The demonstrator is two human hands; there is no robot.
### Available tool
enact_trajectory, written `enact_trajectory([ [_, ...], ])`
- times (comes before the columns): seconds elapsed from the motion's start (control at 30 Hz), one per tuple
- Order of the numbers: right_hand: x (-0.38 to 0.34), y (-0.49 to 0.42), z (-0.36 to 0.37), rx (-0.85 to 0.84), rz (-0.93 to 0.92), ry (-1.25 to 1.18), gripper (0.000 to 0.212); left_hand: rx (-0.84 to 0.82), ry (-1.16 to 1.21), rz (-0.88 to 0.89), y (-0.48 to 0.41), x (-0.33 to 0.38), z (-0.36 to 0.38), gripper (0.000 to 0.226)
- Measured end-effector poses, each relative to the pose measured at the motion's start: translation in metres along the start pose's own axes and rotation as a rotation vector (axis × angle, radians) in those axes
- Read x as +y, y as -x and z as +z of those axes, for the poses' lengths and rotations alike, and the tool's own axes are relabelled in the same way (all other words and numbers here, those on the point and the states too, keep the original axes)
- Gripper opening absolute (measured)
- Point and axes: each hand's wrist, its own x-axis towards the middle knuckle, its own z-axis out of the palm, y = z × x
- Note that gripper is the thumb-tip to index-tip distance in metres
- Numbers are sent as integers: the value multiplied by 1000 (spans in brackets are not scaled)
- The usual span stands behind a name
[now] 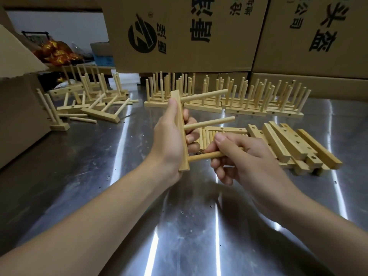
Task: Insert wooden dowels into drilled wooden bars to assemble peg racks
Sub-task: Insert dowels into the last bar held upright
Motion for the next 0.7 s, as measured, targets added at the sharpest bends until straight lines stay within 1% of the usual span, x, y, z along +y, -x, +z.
enact_trajectory([
  [0.17,0,-1,3,-11,43,-114,35,-18,28,81,2,-1,2,48],
  [0.3,-5,-6,-1,-75,63,-154,31,3,12,140,1,-2,2,49],
  [0.43,-7,-7,-5,-62,160,-292,41,78,-17,178,-2,-1,0,51],
  [0.47,-6,-7,-5,-56,168,-281,38,105,-27,190,-2,-2,-1,52],
  [0.53,-7,-9,-4,-17,130,-180,29,153,-74,219,-3,-5,1,53],
  [0.6,-9,-15,-6,75,69,-121,22,171,-127,229,-1,-7,4,53],
  [0.7,-19,-28,-25,189,5,4,22,79,-300,224,3,-12,7,53],
])
